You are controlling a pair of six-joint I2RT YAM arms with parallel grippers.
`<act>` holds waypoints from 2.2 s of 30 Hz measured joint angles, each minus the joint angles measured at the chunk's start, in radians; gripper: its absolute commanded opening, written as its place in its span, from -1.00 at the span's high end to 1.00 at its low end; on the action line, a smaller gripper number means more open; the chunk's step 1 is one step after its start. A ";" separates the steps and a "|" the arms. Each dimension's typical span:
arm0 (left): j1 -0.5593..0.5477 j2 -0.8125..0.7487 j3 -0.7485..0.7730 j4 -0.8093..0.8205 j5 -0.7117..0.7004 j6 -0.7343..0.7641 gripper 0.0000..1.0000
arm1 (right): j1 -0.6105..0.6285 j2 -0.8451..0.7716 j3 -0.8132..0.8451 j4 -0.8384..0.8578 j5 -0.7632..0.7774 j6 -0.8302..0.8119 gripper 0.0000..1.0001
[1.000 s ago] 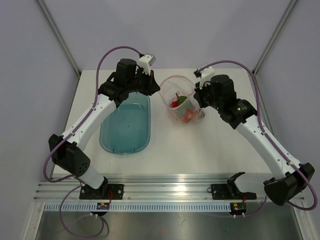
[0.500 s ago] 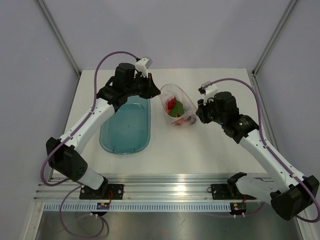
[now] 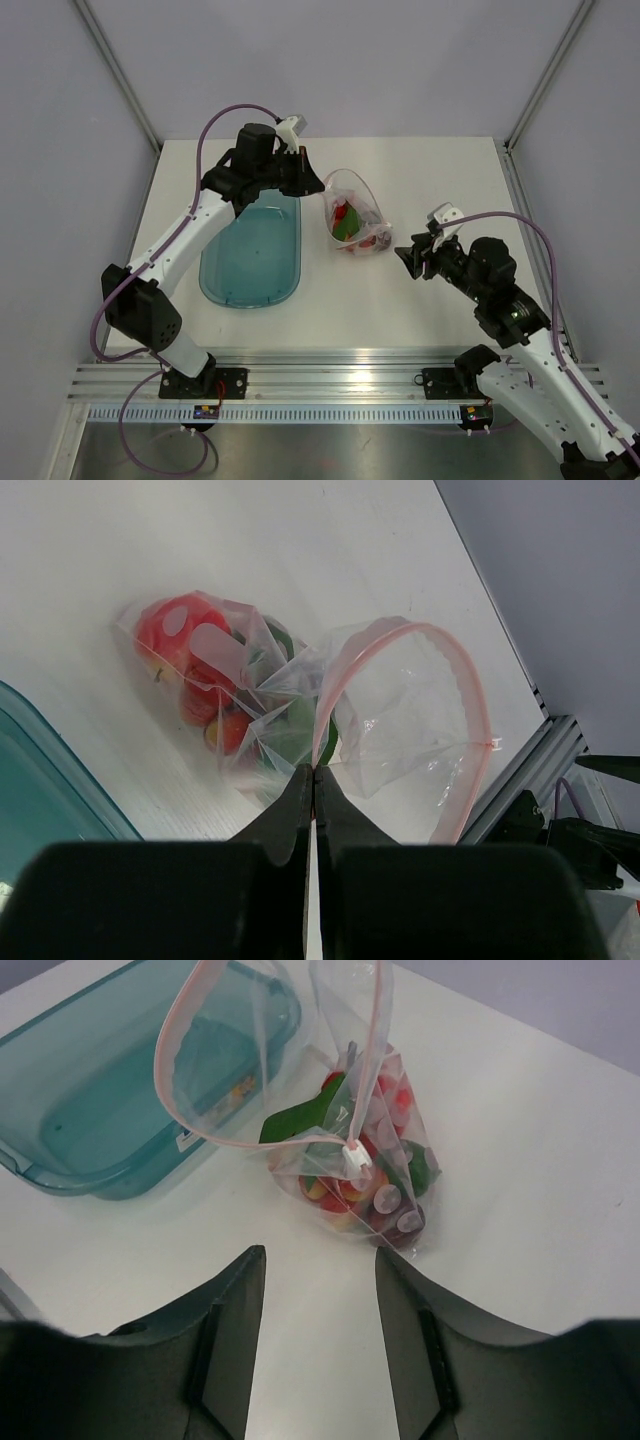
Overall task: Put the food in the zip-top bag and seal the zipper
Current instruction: Adjust the zipper food storage bag at the center of the board.
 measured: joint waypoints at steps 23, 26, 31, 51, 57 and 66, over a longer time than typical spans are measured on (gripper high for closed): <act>0.012 -0.002 0.015 -0.014 0.005 -0.006 1.00 | 0.000 0.370 -0.261 0.689 -0.077 0.055 0.17; 0.016 -0.002 0.023 -0.014 0.006 -0.006 1.00 | 0.000 0.410 -0.253 0.736 -0.094 0.064 0.36; 0.027 -0.002 0.023 -0.015 0.010 -0.005 1.00 | 0.000 0.449 -0.257 0.799 -0.080 0.085 0.63; 0.057 -0.036 -0.035 -0.025 0.045 0.005 1.00 | 0.000 0.412 -0.279 0.883 -0.128 0.114 0.40; 0.057 -0.036 -0.035 -0.024 0.053 0.005 1.00 | 0.000 0.412 -0.279 0.897 -0.146 0.137 0.58; 0.057 -0.042 -0.043 -0.025 0.058 0.013 1.00 | 0.000 0.437 -0.298 0.978 -0.158 0.158 1.00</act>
